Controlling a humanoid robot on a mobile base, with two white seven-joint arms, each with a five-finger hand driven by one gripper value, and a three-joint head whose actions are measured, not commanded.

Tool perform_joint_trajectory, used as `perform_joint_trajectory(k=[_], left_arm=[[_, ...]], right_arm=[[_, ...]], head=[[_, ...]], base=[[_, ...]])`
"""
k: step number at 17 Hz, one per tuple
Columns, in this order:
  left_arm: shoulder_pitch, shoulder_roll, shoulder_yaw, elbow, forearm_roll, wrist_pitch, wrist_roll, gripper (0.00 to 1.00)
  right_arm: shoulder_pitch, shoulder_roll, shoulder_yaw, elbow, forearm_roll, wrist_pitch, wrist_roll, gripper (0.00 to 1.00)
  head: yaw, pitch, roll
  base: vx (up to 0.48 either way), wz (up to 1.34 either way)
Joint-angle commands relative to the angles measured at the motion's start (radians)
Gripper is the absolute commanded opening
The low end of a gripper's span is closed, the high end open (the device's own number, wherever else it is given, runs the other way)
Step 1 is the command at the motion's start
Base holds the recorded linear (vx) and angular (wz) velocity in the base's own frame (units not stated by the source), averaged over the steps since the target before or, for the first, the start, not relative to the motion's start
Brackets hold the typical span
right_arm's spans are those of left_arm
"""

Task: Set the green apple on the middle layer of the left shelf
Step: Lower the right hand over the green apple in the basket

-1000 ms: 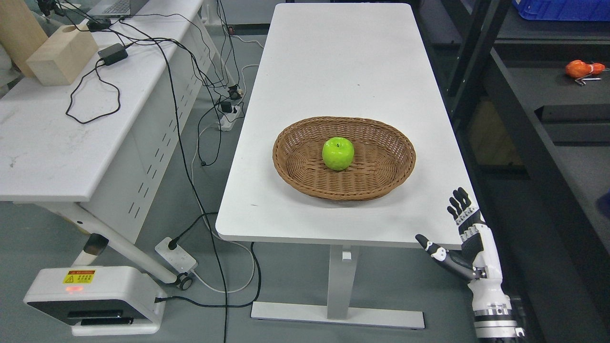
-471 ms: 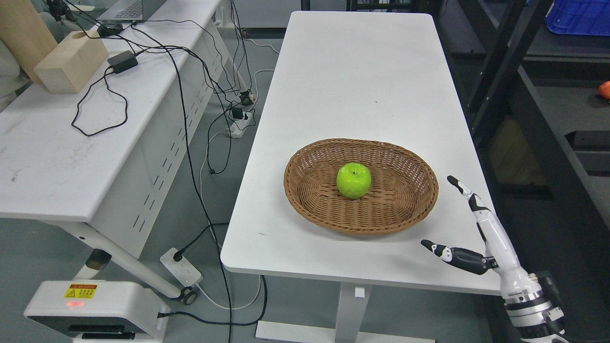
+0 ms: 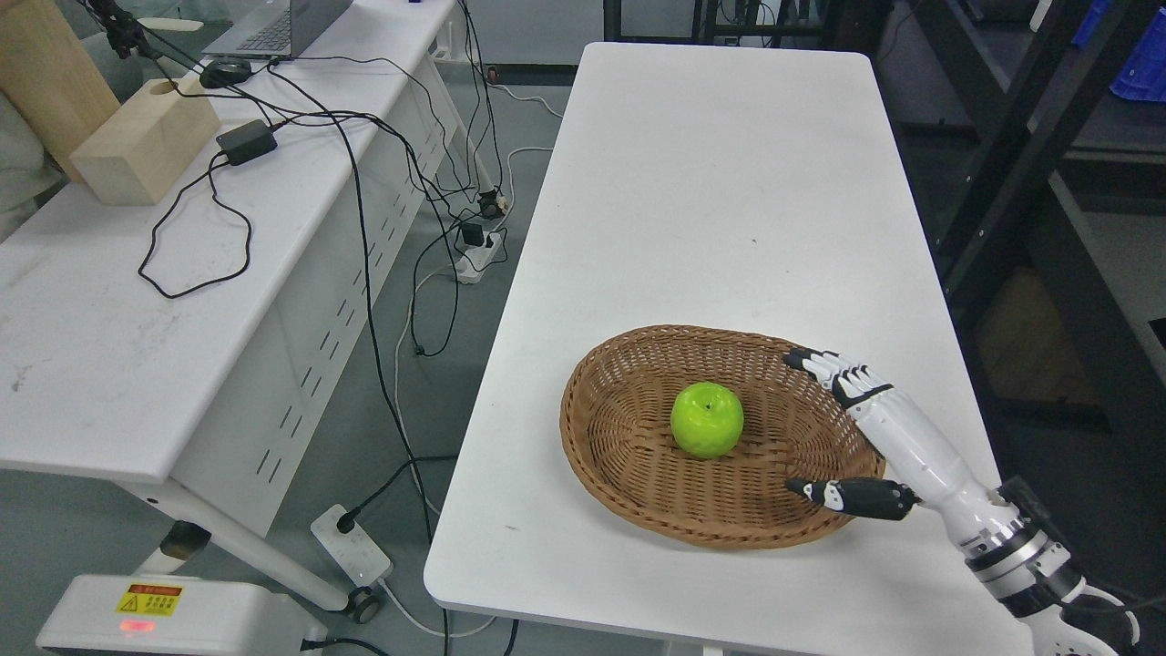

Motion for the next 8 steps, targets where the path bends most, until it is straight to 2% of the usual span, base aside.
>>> perform_joint_trajectory(k=[1, 8], left_arm=[[0.0, 0.017, 0.0, 0.0, 0.0, 0.005, 0.001, 1.0], [0.0, 0.017, 0.0, 0.001, 0.0, 0.005, 0.001, 1.0]], right_arm=[[-0.033, -0.074, 0.192, -0.004, 0.068, 0.002, 0.031, 1.0], [-0.086, -0.091, 0.267, -0.001, 0.164, 0.003, 0.065, 1.0]], head=[[0.0, 0.0, 0.0], [0.0, 0.0, 0.0]], base=[[0.16, 0.03], [0.091, 0.0]])
